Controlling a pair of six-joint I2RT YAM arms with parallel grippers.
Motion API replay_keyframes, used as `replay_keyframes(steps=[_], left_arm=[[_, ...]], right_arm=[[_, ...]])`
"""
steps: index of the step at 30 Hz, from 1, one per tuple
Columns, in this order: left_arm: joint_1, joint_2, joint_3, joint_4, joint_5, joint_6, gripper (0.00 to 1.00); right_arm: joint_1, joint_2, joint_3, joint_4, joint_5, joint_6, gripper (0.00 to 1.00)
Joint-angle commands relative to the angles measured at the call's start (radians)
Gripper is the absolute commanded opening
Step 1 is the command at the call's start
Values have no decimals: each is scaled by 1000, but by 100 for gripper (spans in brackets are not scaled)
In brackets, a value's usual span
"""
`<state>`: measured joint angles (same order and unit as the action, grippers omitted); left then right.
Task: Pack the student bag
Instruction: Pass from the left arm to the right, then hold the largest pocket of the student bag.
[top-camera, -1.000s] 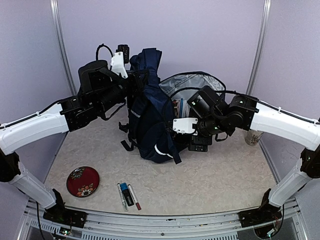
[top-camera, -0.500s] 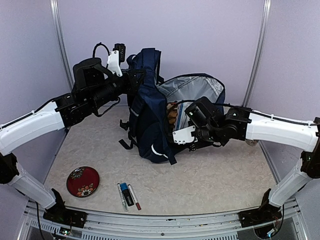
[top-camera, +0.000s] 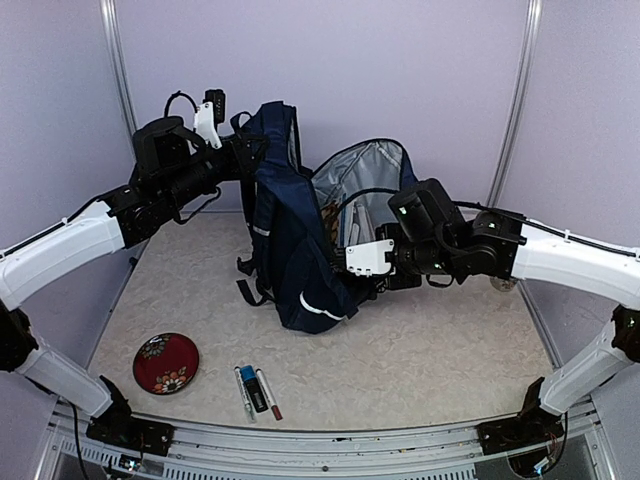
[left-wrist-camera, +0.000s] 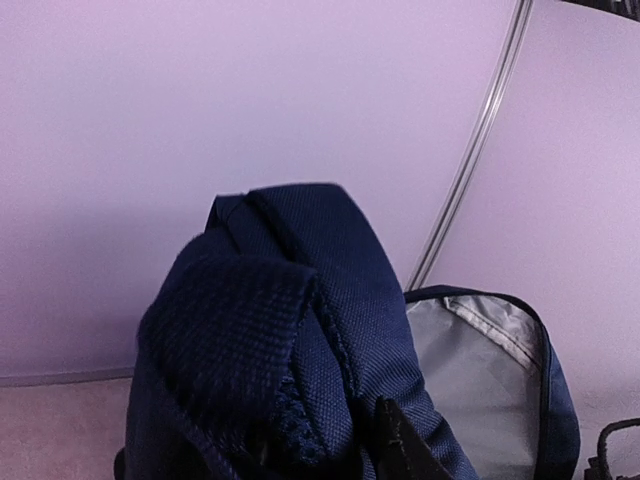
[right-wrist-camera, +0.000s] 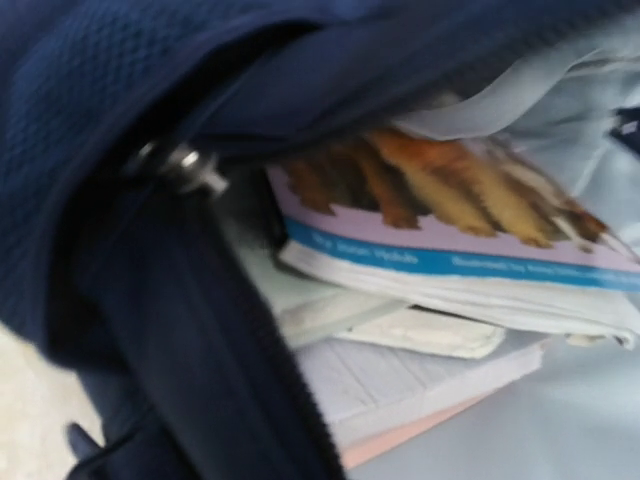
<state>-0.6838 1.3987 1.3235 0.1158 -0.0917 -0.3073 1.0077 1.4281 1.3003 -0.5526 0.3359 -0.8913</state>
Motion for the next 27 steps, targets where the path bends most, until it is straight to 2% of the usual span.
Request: replay_keyframes(steps=[1,2,6,8,9,12,16,18,22,27], left_arm=[[29,16,-4,109,19,86,37],[29,21,-8,108,44,94,44],[26,21,-30,163,194,128,82],[23,5,-26,183,262,149,96],[19,-3,-15,172,288,169,98],[8,-47,7,124,373,223,99],[-11,-200,-78,128,437,278,99],[-34,-274,-131,83,406,295,99],[-122,-357,-272,-28,258,283,99],[-249,-324,-466,-29,155,233,81]], right_arm=[[10,-124,7,140,-121,57,0],[11,-129,6,146,-138,64,0],[10,-132,-24,175,-165,80,0],[11,-123,-37,182,-164,82,0],[10,-115,-35,180,-159,85,0],[10,-91,-23,169,-149,90,0],[10,-89,-24,176,-147,81,0],[9,-94,-24,179,-144,78,0],[10,-108,-31,198,-157,67,0],[9,-101,-21,198,-162,61,0]])
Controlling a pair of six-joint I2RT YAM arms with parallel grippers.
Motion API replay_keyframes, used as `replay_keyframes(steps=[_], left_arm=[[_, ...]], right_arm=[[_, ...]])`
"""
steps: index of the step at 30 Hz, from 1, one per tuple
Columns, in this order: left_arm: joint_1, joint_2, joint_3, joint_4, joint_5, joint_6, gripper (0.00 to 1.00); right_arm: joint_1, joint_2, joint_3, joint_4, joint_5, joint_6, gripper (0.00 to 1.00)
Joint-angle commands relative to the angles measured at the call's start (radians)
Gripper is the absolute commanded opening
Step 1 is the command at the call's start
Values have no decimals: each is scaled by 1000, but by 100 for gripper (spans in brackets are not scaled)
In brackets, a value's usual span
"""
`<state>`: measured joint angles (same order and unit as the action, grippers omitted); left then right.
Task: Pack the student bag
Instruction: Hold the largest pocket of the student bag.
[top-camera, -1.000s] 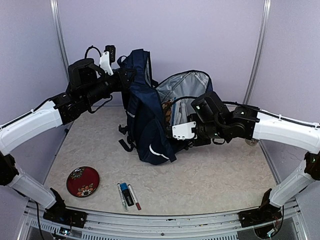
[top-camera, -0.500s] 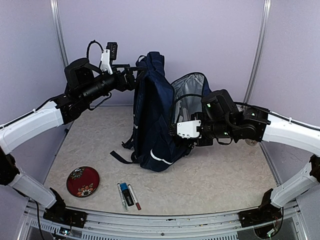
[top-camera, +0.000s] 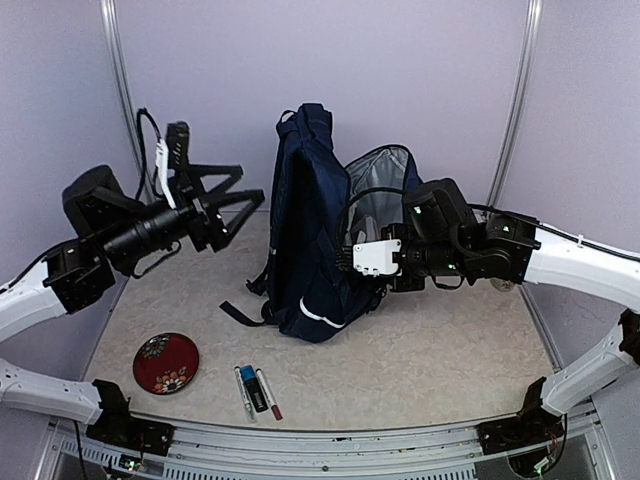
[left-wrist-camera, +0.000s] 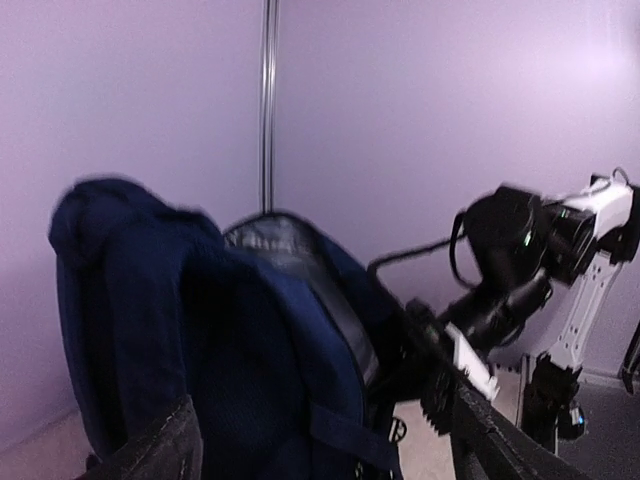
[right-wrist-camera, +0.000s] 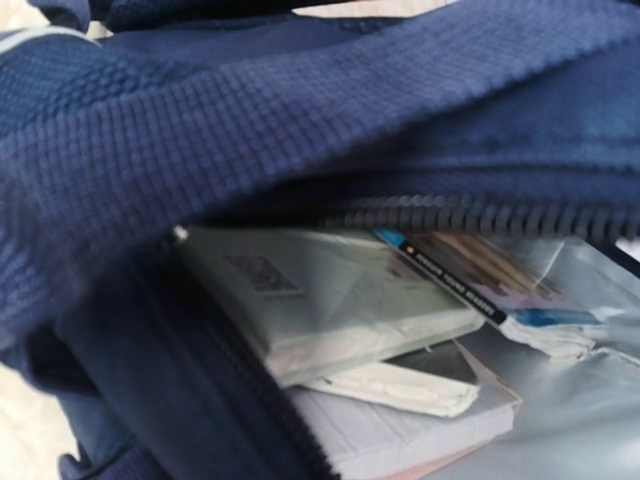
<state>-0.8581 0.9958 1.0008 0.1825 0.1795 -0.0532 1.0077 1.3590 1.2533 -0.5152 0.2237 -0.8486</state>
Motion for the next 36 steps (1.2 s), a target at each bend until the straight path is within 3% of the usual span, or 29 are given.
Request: replay_keyframes(steps=[1,4,6,12,16,20,22,25,27,31,36], left_arm=[[-104,88,-181,-65,-157,-24,80],[-141,127,-257,44,-196,-40,77],[-141,184,-260,80,-206,-70,82],[-126,408,-99,-32,-195,-141,94],[-76,497,-28,-88,-96,-155,89],[-41,478,-76,-40,71,-166,68],[-48,454,-110,-12,82,-161,69],[-54,445,-132,-8,29,-182,80],[-41,483,-107,-54,-8,-227,82],[-33,541,-104,-79,22,-276,71],[-52,495,-139,-5,87,-241,42]], right_arm=[[10,-30,26,161,-51,19,0],[10,-28,23,161,-52,24,0],[10,-27,19,165,-51,27,0],[10,-38,15,169,-54,39,0],[10,-55,-3,182,-63,42,0],[8,-67,-23,192,-47,51,0],[-1,-69,-28,194,-46,66,0],[-10,-80,-45,211,-65,76,0],[-16,-91,-53,233,-76,76,0],[-30,-112,-52,244,-109,88,0],[-45,-121,-62,248,-119,111,0]])
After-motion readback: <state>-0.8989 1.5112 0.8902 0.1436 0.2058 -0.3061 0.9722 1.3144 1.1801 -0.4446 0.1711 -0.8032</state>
